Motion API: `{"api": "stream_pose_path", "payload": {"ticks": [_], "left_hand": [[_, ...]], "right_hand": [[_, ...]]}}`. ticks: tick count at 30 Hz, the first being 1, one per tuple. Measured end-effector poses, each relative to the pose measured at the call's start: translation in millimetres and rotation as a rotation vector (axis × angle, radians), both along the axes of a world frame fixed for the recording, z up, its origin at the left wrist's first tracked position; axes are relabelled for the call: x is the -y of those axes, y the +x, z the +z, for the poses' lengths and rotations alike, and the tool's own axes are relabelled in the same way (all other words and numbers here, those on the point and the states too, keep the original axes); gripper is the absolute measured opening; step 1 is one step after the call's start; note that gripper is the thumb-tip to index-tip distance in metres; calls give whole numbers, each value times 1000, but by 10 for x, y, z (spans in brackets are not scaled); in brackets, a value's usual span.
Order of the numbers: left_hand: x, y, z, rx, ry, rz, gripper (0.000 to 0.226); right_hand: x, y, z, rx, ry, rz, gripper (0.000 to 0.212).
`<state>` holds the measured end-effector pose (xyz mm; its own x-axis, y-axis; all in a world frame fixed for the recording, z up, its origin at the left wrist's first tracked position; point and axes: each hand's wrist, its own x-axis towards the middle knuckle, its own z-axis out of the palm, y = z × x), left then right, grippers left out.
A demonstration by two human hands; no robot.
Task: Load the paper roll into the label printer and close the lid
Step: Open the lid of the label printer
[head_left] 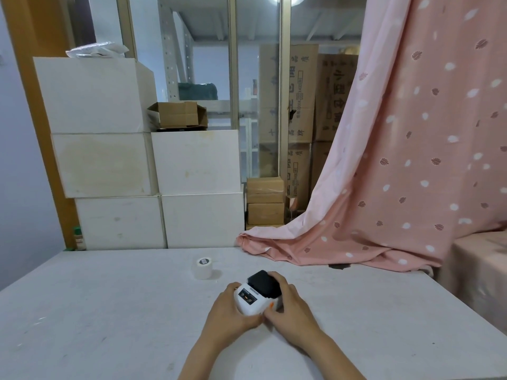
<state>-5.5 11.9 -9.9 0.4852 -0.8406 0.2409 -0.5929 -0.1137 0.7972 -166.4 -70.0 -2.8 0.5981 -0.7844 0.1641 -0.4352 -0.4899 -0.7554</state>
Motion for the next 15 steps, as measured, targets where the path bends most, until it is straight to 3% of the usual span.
{"api": "stream_pose_path", "payload": {"ticks": [3, 7, 15], "left_hand": [[-4, -3, 0, 7, 0, -4, 60], [-9, -2, -14, 11, 2, -15, 60], [43, 36, -71, 129, -13, 41, 87]], "right_hand": [[8, -1, -4, 7, -1, -3, 72], [12, -11, -27, 45, 43, -28, 87], [-9, -21, -54, -8, -8, -19, 82]]}}
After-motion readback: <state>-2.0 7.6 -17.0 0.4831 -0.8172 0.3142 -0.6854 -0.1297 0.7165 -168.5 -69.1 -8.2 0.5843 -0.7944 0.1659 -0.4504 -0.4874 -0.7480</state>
